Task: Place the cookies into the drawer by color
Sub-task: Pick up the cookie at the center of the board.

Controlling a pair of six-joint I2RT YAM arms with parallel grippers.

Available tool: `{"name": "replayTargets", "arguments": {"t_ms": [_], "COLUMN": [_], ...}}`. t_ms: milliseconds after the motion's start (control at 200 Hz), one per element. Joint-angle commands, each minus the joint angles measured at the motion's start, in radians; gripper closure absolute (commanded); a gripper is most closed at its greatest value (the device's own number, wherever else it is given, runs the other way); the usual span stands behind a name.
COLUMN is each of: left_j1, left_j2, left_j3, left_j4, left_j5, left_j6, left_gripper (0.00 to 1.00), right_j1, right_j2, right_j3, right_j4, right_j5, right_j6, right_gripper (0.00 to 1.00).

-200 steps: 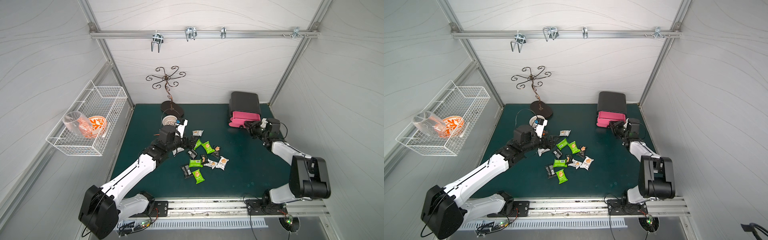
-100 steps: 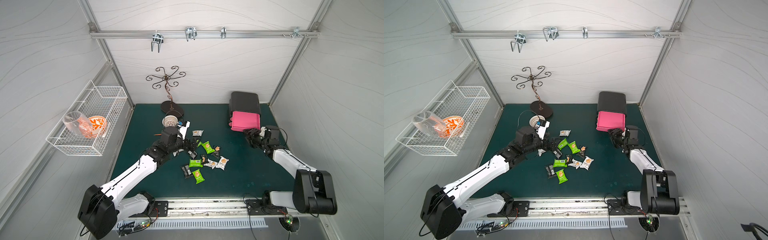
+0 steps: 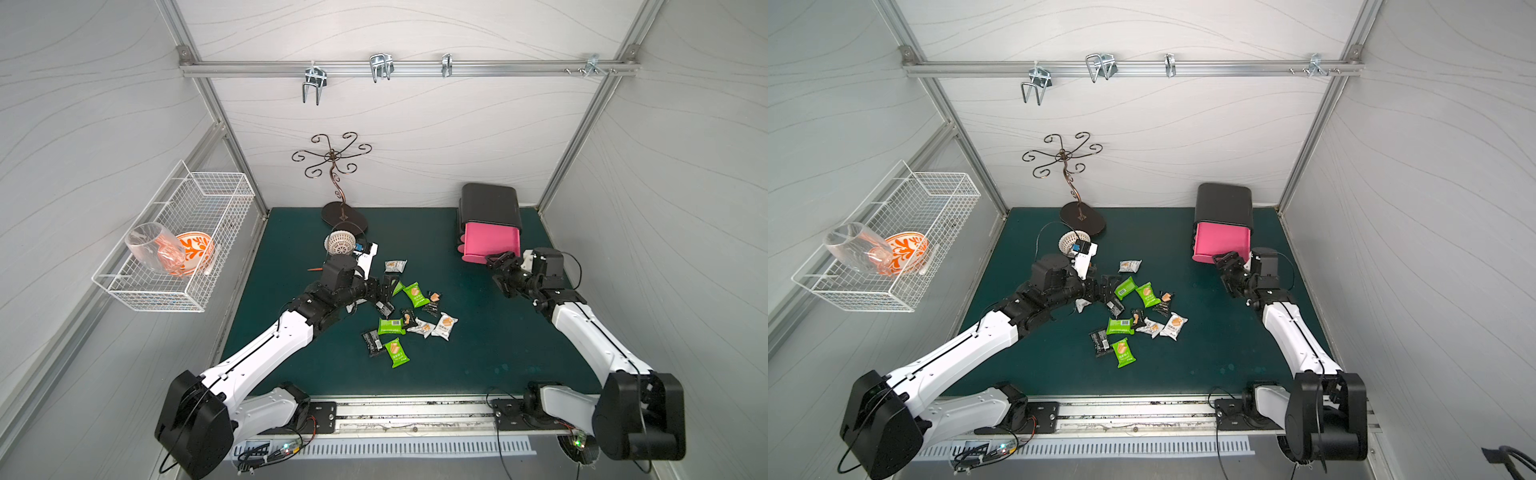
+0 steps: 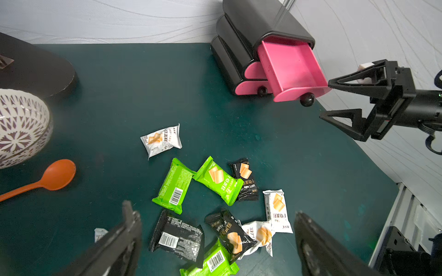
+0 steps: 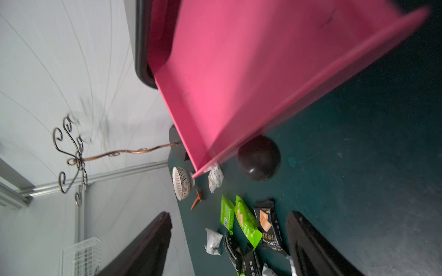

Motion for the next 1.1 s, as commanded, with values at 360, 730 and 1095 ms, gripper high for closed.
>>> {"name": "replayTargets", "arguments": {"t_ms": [360, 730, 1095], "left_j1": [-0.024, -0.040, -0.041], "left_j2": [-0.012, -0.011, -0.017], "left_j3": [-0.001, 0.006, -0.002], "left_j4": [0.020, -0.050, -0.065], "left_j5": [-0.039, -0.062, -0.070], "left_j6": [0.000, -0.039, -0.041], "left_gripper": [0.01, 0.01, 0.01], "right_j1": [0.348, 0.466, 0.498], "right_j2": [0.175, 0.385, 0.583], "right_j3": [0.173, 0.243, 0.356], "right_j4": [-0.297, -0.292, -0.338], "right_j5": [0.131, 0.241, 0.283], "right_j6": [-0.336, -0.351, -0.344], "right_gripper": [0.24, 0.41, 0.41]}}
